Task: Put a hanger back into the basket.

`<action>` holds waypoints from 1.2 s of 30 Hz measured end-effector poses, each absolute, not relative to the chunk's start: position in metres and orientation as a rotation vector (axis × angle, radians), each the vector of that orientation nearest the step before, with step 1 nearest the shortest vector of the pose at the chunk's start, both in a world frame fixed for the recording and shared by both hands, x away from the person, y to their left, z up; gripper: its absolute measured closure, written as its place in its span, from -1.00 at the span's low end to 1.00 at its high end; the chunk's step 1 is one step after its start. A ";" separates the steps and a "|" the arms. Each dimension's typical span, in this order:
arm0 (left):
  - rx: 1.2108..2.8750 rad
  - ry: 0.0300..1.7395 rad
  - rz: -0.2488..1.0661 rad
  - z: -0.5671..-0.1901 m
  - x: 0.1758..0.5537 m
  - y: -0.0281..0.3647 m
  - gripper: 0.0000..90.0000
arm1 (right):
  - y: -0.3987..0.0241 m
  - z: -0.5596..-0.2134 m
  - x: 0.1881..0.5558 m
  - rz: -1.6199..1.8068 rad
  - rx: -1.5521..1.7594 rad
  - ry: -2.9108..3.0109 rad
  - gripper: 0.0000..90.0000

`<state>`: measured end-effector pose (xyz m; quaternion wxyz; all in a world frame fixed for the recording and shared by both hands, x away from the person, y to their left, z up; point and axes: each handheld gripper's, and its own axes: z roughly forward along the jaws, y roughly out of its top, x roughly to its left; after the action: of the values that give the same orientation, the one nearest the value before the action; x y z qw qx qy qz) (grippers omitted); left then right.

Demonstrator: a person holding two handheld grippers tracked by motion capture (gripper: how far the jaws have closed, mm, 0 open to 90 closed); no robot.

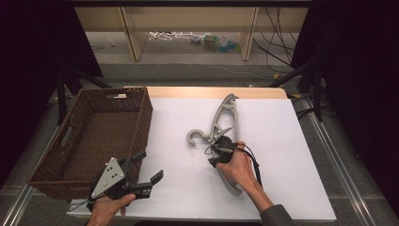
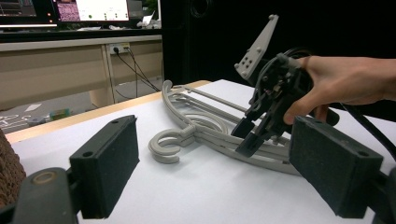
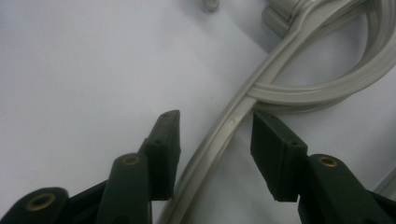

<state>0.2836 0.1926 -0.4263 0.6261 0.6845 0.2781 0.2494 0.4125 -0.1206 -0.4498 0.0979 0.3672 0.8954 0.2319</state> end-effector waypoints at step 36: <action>1.577 0.647 0.549 -0.426 0.285 0.194 -0.65 | -0.139 -0.421 0.406 0.835 1.183 2.538 0.80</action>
<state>0.2852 0.1939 -0.4262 0.6252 0.6872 0.2820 0.2394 0.4062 -0.1395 -0.4212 0.1099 0.4023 0.8634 0.2840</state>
